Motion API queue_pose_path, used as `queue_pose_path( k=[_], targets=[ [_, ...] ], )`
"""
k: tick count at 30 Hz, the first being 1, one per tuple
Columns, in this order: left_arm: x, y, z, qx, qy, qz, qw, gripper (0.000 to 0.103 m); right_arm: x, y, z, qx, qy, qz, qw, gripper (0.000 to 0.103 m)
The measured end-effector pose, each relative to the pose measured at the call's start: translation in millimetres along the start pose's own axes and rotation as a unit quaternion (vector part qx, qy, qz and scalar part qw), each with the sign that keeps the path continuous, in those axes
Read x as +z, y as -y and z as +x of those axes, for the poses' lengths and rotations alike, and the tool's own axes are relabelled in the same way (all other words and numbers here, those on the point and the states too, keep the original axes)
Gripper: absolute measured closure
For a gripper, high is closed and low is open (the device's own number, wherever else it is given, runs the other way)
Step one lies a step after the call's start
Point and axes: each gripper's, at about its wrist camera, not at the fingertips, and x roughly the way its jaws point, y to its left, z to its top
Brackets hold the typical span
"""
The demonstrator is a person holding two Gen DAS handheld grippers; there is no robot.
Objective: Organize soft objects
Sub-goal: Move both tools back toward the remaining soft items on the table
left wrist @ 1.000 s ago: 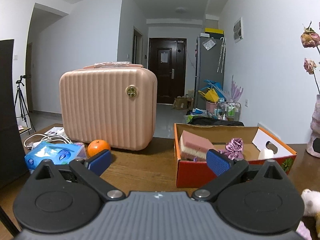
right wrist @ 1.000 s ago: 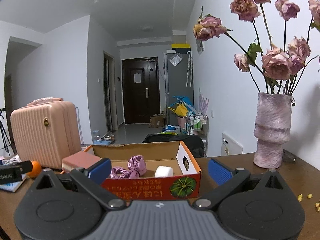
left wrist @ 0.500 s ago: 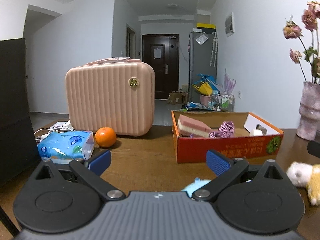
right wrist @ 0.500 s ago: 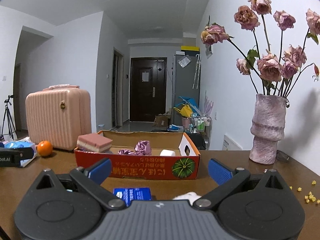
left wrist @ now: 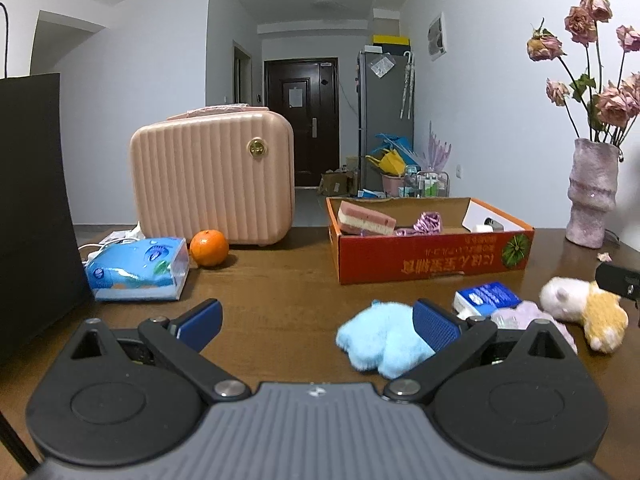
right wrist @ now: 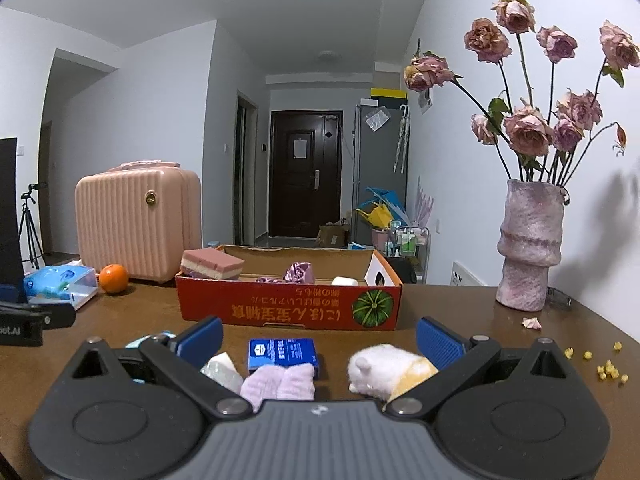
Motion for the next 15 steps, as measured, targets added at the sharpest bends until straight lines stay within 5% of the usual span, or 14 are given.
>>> queue_pose_path(
  k=[15],
  targets=[
    [-15.0,-10.3,-14.0,-0.007,-0.021,-0.005,0.9997,0.000,-14.0,-5.4,-17.8,0.006,-0.019,-0.007,1.000,0.000]
  ],
)
